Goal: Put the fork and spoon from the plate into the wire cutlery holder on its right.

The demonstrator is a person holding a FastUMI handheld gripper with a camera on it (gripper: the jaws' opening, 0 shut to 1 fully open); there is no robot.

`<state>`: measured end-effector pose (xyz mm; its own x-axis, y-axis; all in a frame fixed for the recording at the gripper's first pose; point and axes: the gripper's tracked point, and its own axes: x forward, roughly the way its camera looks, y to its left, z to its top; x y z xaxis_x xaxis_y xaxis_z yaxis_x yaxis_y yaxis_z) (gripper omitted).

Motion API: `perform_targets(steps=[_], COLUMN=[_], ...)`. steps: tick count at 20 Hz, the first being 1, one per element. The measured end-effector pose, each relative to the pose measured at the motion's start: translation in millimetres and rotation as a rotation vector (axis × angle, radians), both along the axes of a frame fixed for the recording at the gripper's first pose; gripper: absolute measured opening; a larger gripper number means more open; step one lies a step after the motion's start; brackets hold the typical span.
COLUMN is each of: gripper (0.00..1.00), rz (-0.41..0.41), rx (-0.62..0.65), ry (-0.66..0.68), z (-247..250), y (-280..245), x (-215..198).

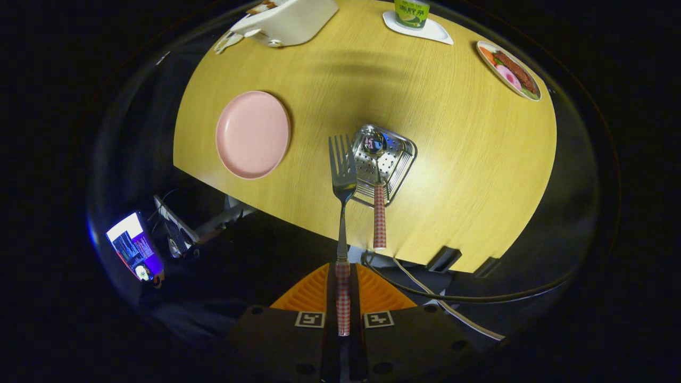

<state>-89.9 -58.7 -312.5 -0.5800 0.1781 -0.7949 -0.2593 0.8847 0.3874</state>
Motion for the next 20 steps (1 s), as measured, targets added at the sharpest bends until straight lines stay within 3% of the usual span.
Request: perform_targets(steps=[10, 20], gripper=[0.12, 0.11], rz=[0.057, 0.076], rx=[-0.142, -0.171], ry=[0.257, 0.307], z=[-31.9, -55.8], y=[-3.7, 9.7], x=[4.6, 22.7])
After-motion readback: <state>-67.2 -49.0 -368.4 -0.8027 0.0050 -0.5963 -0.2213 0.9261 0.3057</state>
